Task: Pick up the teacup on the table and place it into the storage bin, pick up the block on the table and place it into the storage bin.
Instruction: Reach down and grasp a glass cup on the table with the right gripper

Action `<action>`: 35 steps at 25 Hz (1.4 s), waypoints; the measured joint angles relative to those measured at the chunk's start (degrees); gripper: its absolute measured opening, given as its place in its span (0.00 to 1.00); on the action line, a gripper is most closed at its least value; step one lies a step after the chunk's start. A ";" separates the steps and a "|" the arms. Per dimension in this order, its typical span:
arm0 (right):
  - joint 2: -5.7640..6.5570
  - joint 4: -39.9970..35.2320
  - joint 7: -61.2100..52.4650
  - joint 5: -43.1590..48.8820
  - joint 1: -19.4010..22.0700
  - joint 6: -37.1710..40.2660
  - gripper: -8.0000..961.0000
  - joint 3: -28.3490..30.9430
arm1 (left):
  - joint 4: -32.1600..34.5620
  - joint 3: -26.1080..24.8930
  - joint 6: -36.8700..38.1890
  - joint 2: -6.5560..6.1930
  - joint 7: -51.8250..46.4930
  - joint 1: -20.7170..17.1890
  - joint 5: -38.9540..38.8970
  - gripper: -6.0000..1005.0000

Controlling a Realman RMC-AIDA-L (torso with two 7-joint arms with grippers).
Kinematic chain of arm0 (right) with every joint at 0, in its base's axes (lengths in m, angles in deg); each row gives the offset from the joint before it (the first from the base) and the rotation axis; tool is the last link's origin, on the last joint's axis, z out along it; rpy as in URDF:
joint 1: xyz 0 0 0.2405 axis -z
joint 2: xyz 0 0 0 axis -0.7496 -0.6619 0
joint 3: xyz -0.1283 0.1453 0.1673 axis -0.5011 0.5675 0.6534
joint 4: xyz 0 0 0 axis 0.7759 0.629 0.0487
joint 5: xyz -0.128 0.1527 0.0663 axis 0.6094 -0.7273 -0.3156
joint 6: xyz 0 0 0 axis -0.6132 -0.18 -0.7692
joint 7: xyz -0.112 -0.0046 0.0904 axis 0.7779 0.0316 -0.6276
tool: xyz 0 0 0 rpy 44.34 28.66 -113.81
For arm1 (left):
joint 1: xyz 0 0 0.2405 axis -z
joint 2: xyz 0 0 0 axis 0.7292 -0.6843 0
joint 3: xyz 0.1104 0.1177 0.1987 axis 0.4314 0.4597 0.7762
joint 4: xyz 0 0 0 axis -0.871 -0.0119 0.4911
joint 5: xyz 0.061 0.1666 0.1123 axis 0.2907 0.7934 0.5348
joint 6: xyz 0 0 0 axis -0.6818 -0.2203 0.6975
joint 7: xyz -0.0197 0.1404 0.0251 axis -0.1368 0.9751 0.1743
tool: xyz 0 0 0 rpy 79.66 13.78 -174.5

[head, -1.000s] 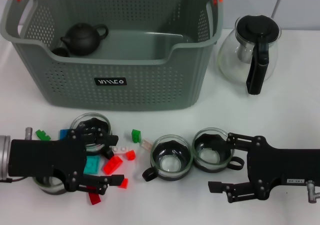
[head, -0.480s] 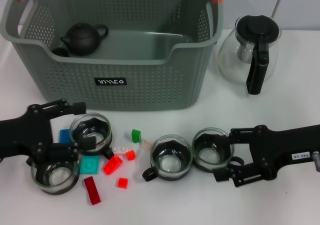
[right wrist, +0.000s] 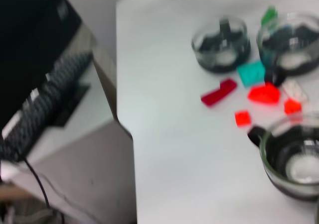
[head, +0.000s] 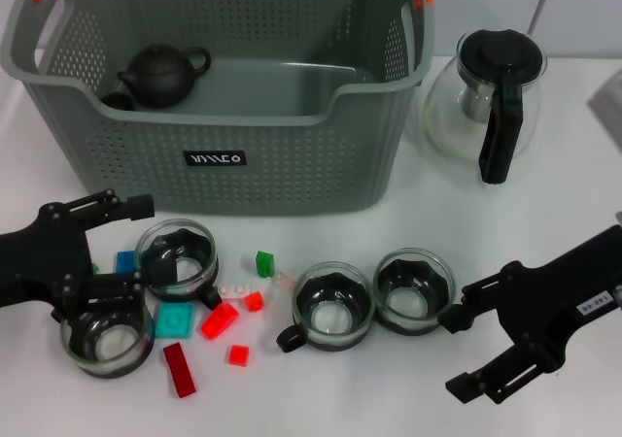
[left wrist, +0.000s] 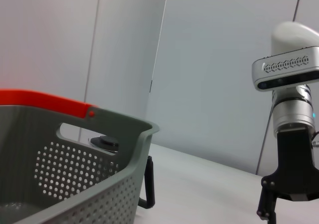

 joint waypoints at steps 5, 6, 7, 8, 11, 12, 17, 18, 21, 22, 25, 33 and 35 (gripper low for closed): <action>0.02 -4.45 -5.21 2.04 -2.95 -0.15 0.94 -5.42 | 0.00 -0.01 -1.09 0.11 0.03 0.54 0.05 0.88; 0.01 -5.33 -5.93 2.54 -3.42 -0.22 0.94 -6.03 | 0.00 0.02 -1.35 0.17 0.03 0.55 0.08 0.88; -0.01 -6.19 -6.65 3.04 -3.87 -0.37 0.91 -6.66 | 0.00 0.05 -1.62 0.22 0.04 0.57 0.12 0.88; -0.08 -7.07 -7.47 3.73 -4.29 -0.50 0.89 -7.54 | 0.00 0.05 -1.86 0.27 0.07 0.57 0.14 0.88; -0.16 -9.36 -9.42 5.54 -5.38 -0.92 0.83 -11.09 | 0.11 0.03 -2.12 0.32 0.16 0.57 0.14 0.88; -0.16 -10.04 -9.79 5.98 -5.69 -1.00 0.80 -12.42 | 0.14 0.02 -2.17 0.32 0.27 0.52 0.12 0.88; -0.22 -11.22 -11.67 7.62 -7.87 -2.90 0.80 -17.61 | 1.07 -0.07 -3.06 0.25 0.83 0.53 0.07 0.88; -0.25 -11.23 -12.37 8.04 -8.36 -3.34 0.80 -18.77 | 1.45 -0.07 -3.33 0.19 0.84 0.57 0.06 0.88; -0.32 -11.23 -13.51 8.98 -9.00 -5.00 0.80 -21.57 | 2.35 -0.10 -4.03 0.01 0.85 0.55 0.04 0.88; -0.35 -11.22 -13.65 9.08 -9.06 -5.54 0.80 -22.32 | 2.41 -0.11 -4.27 0.01 0.85 0.47 0.03 0.88; -0.50 -10.93 -13.88 9.11 -9.10 -7.45 0.80 -25.18 | 2.44 -0.11 -4.53 0.06 0.85 0.26 0.02 0.88; -0.82 -10.55 -15.30 8.75 -8.91 -13.50 0.81 -35.08 | 2.44 -0.11 -4.56 0.10 0.85 0.30 0.00 0.88; -0.86 -10.54 -15.77 8.63 -8.77 -15.14 0.81 -37.09 | 2.44 -0.11 -4.59 0.11 0.85 0.31 0.00 0.88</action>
